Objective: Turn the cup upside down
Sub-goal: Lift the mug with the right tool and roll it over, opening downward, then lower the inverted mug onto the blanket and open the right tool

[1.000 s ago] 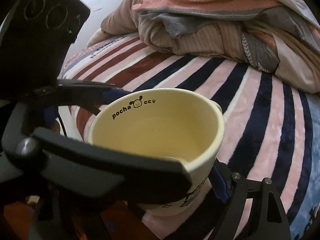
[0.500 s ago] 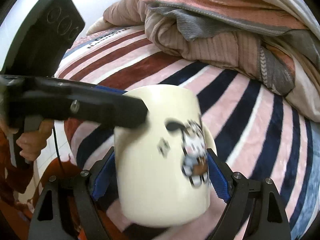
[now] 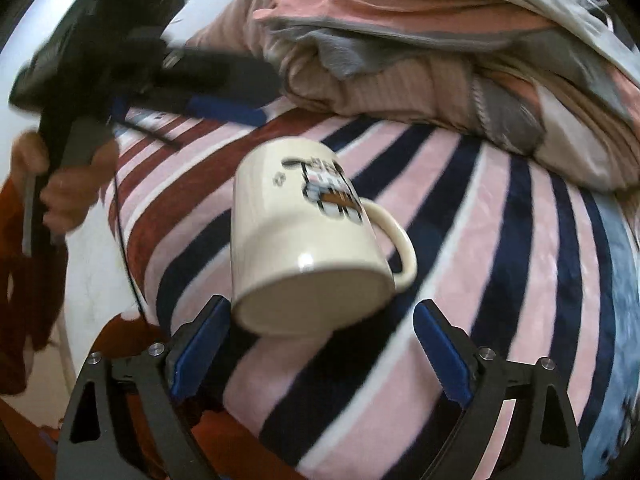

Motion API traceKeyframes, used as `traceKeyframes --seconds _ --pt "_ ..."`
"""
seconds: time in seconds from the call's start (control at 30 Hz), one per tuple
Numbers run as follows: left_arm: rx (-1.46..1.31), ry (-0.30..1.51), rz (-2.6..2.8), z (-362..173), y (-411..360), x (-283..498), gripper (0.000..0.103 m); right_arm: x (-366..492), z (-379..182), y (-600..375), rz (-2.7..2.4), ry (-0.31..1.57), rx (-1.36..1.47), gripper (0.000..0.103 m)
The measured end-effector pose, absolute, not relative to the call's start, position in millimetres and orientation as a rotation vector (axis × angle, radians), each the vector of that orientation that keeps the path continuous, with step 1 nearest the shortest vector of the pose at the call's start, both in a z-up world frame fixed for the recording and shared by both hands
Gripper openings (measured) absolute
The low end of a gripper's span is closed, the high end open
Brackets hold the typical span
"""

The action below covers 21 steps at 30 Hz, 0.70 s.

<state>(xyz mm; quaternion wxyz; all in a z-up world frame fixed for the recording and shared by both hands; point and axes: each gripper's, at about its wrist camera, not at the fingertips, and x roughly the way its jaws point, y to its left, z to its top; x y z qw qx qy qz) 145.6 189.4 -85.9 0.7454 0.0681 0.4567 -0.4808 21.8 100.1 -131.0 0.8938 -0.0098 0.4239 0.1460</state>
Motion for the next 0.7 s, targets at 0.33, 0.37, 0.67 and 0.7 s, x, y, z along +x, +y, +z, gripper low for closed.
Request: traceKeyframes --seconds 0.33,0.37,0.67,0.7 --pt "0.215 1.1 -1.188 -105.2 167.8 155.0 0.086 19.6 -149.3 102.2 0.238 0.859 0.041 0.095" --pt "0.238 1.092 -1.181 -105.4 168.2 153.1 0.086 21.8 -149.4 101.0 0.238 0.865 0.034 0.095" --pt "0.268 1.124 -1.076 -123.6 187.7 157.4 0.086 65.5 -156.4 78.3 0.072 0.935 -0.081 0.095" --pt "0.271 1.125 -1.067 -126.7 191.0 157.0 0.086 71.6 -157.3 74.2 0.059 0.944 -0.083 0.095"
